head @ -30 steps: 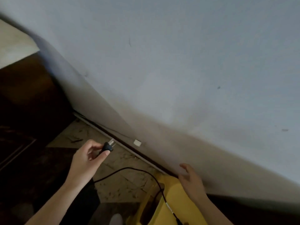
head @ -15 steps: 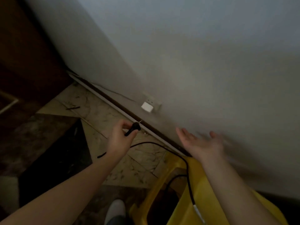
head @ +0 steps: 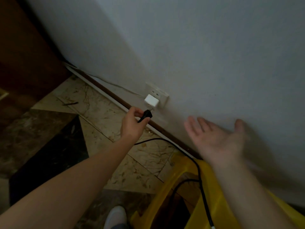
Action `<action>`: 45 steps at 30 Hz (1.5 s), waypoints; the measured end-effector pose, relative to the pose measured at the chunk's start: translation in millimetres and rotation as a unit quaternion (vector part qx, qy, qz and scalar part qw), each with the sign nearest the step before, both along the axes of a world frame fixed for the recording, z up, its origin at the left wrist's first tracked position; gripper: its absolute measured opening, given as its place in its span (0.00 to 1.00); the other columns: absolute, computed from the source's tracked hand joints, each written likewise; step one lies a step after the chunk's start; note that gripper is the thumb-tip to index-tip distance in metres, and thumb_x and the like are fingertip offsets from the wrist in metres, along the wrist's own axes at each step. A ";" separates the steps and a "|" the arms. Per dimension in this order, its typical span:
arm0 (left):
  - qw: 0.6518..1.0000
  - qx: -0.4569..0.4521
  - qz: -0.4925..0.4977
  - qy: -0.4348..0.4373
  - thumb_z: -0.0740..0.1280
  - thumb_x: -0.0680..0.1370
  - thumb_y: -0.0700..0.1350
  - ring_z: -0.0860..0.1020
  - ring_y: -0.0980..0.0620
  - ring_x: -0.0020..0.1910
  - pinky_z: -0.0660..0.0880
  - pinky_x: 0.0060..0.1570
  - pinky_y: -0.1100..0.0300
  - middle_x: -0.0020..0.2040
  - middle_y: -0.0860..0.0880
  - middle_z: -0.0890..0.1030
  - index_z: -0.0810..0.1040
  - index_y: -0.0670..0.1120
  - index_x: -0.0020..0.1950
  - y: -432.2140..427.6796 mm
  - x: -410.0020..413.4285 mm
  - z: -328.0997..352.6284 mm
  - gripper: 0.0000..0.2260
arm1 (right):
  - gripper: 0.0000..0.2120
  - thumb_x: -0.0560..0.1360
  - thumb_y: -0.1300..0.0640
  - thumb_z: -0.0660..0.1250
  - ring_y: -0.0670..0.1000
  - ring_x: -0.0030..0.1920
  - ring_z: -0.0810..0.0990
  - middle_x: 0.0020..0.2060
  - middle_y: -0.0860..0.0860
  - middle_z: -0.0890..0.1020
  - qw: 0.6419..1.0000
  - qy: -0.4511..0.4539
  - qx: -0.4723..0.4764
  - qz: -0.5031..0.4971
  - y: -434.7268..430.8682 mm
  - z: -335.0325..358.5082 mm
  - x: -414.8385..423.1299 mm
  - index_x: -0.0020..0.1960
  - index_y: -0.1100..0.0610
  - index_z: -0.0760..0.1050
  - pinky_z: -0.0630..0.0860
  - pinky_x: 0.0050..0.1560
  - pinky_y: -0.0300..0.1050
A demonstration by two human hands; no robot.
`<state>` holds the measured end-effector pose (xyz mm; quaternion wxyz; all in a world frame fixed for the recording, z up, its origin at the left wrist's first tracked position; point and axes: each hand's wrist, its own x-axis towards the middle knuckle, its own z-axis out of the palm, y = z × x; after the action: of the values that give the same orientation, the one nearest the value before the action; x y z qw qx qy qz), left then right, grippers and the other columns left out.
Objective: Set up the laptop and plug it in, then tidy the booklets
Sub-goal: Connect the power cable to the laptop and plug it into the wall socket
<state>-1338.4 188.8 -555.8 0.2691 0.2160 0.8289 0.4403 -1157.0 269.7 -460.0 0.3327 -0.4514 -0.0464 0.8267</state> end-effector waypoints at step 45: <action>0.998 0.060 -0.016 0.016 0.71 0.73 0.45 0.71 0.59 0.30 0.68 0.31 0.67 0.41 0.59 0.76 0.73 0.48 0.47 2.1 -23.5 -27.8 0.08 | 0.47 0.57 0.53 0.80 0.58 0.75 0.56 0.74 0.60 0.63 -0.130 -0.447 0.755 0.462 66.7 18.2 7.4 0.72 0.59 0.67 0.37 0.76 0.56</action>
<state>-1361.9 191.0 -583.7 0.2494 0.2515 0.8016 0.4816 -1149.6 336.4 -441.8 0.1056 0.0378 0.9753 0.1905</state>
